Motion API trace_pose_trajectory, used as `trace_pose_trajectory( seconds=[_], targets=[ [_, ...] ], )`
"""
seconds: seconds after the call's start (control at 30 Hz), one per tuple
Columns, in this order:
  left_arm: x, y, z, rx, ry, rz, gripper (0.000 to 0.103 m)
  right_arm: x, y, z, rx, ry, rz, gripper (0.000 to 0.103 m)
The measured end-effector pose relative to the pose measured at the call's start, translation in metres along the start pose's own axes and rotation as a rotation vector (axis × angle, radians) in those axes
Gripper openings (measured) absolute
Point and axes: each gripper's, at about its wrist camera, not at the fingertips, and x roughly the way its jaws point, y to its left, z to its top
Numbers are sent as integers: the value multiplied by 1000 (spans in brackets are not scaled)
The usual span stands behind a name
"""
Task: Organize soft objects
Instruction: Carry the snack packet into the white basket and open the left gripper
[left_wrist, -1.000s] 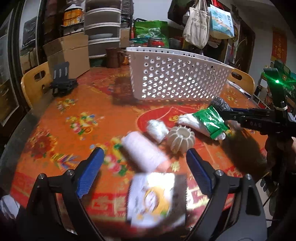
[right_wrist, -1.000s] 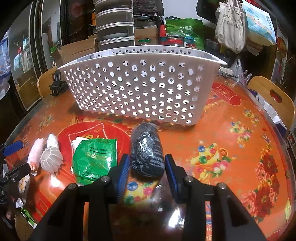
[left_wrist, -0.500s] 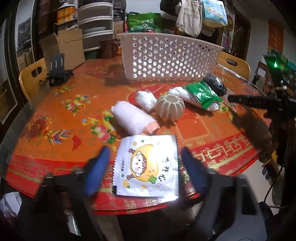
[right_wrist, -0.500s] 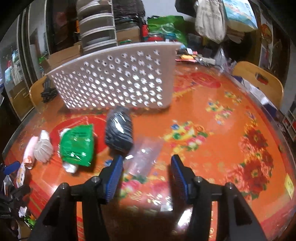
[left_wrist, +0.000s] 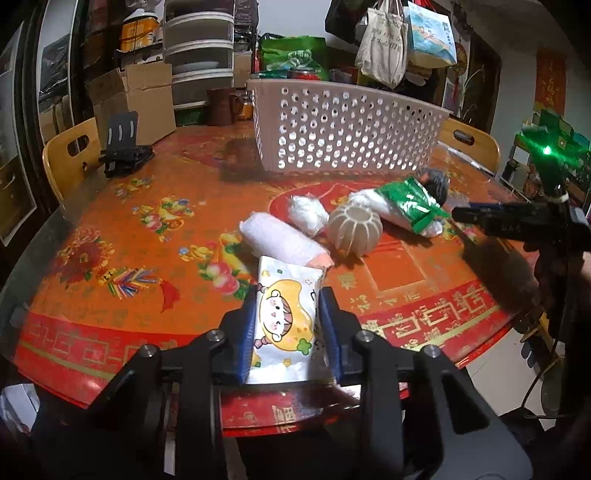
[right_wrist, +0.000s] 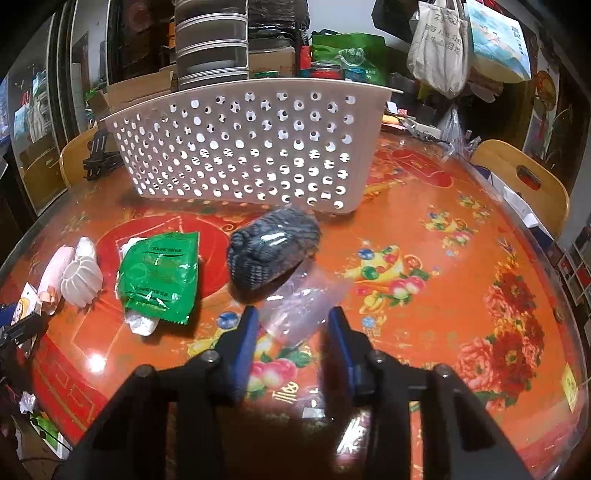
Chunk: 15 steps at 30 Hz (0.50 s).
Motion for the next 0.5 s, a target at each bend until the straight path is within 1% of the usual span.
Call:
trace_pose_trajectory(
  seconds=[0.1, 0.33, 0.5],
  targets=[
    [-6, 0, 4, 4, -16, 3, 26, -3, 0, -1, -2, -4, 1, 35],
    [-8, 4, 18, -19, -29, 4, 26, -25, -6, 5, 10, -71, -5, 34],
    [-7, 12, 33, -41, -45, 12, 26, -39, -14, 13, 18, -114, 22, 33]
  ],
)
